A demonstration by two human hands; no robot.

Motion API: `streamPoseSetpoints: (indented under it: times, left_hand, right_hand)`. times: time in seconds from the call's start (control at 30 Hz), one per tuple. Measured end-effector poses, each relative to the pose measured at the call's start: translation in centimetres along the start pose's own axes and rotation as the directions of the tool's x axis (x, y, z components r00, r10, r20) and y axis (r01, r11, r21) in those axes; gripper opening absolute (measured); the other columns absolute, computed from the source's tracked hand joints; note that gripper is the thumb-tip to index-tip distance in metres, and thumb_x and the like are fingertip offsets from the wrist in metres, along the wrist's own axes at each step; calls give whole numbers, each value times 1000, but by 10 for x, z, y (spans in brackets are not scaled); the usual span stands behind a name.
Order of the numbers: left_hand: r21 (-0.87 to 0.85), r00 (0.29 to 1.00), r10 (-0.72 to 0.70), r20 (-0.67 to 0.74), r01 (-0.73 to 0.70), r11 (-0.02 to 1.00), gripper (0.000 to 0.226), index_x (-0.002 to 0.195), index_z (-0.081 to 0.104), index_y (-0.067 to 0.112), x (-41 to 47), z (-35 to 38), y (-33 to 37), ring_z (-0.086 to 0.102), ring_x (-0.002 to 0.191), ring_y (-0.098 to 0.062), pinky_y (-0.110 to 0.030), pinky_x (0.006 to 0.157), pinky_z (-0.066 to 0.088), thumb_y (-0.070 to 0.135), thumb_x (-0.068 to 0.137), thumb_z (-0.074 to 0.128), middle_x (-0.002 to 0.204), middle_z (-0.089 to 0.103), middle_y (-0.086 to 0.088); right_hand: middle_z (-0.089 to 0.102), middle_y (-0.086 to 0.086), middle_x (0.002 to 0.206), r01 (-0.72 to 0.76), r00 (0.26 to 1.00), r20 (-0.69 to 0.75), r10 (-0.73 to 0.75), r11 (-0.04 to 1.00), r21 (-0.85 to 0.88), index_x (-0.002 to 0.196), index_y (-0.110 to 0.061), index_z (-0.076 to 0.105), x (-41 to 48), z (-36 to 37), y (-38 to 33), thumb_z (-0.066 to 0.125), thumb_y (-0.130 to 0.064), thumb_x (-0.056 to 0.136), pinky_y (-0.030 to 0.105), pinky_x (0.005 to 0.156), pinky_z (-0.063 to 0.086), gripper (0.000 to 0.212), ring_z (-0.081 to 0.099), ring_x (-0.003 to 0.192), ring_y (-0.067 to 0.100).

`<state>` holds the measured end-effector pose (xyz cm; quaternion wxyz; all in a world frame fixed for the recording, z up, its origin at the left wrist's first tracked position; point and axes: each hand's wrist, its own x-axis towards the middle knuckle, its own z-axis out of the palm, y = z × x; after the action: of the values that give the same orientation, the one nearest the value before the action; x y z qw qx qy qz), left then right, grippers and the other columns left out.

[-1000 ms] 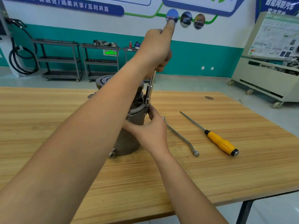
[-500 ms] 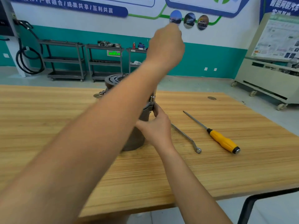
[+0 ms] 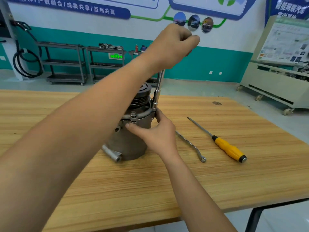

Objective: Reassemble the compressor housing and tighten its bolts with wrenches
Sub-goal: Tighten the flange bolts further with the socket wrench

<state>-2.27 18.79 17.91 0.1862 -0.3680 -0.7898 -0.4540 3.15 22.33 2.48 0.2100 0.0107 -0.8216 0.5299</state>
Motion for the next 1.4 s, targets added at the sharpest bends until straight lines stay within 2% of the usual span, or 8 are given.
streamPoseSetpoints:
  times: [0.17,0.3,0.37,0.47,0.6,0.8,0.97,1.4]
  left_hand:
    - [-223,970,-17,244,74,972,43,53,38,15,-9,-24,-2,20,36,-7,-18,41,17,15,96,45,39,30,13]
    - [-207,998,-67,2,66,976,40,56,51,13,-10,-12,-6,28,37,-7,-18,42,25,18,95,49,39,37,10]
    - [-167,984,-102,-147,77,983,41,53,51,13,-6,-9,-11,28,36,-6,-16,40,24,17,94,50,35,36,12]
    - [-188,960,-204,-192,168,968,38,56,49,13,2,-11,-10,26,38,-9,-19,41,21,16,94,48,44,35,3]
    - [-431,950,-254,-184,155,889,31,63,41,16,14,-36,8,16,43,-11,-19,41,17,15,94,44,45,24,7]
    - [-199,996,-87,6,87,976,31,63,40,19,-7,-57,26,16,40,-9,-18,38,20,18,94,42,42,24,13]
    - [-201,994,-110,15,110,973,36,59,44,16,-27,-56,17,19,36,-8,-18,38,18,19,94,47,37,29,12]
    - [-363,985,-148,88,170,916,35,61,46,14,-35,-55,4,21,38,-8,-20,41,18,21,96,46,39,31,9]
  right_hand:
    - [51,-32,94,17,1000,13,-16,1000,-9,88,-46,46,-1,-1,-1,80,-52,54,42,103,38,48,50,106,4]
    - [51,-20,119,-6,995,101,14,997,-79,108,-41,48,0,-10,-2,76,-58,60,49,110,28,58,42,128,12]
    - [45,-7,140,24,995,102,-11,991,-132,136,-27,42,3,-17,-5,72,-59,65,49,113,24,84,32,136,15]
    - [33,-1,151,213,977,2,-214,971,-105,150,-18,19,8,-24,-21,62,-49,83,31,112,23,84,28,138,13]
    - [47,0,141,262,958,-140,-252,963,63,145,-10,32,30,-40,-49,52,-26,96,10,99,30,55,43,125,2]
    - [66,-8,104,351,924,90,-373,917,191,120,-5,62,48,-53,-74,57,-14,93,8,83,46,30,58,89,-10]
    - [65,-9,95,433,881,183,-436,899,55,109,-8,69,43,-35,-76,61,-18,90,22,88,46,22,60,95,3]
    - [65,-9,98,378,912,185,-365,925,-38,107,-9,70,44,-34,-72,66,-28,87,0,73,36,28,56,96,0]
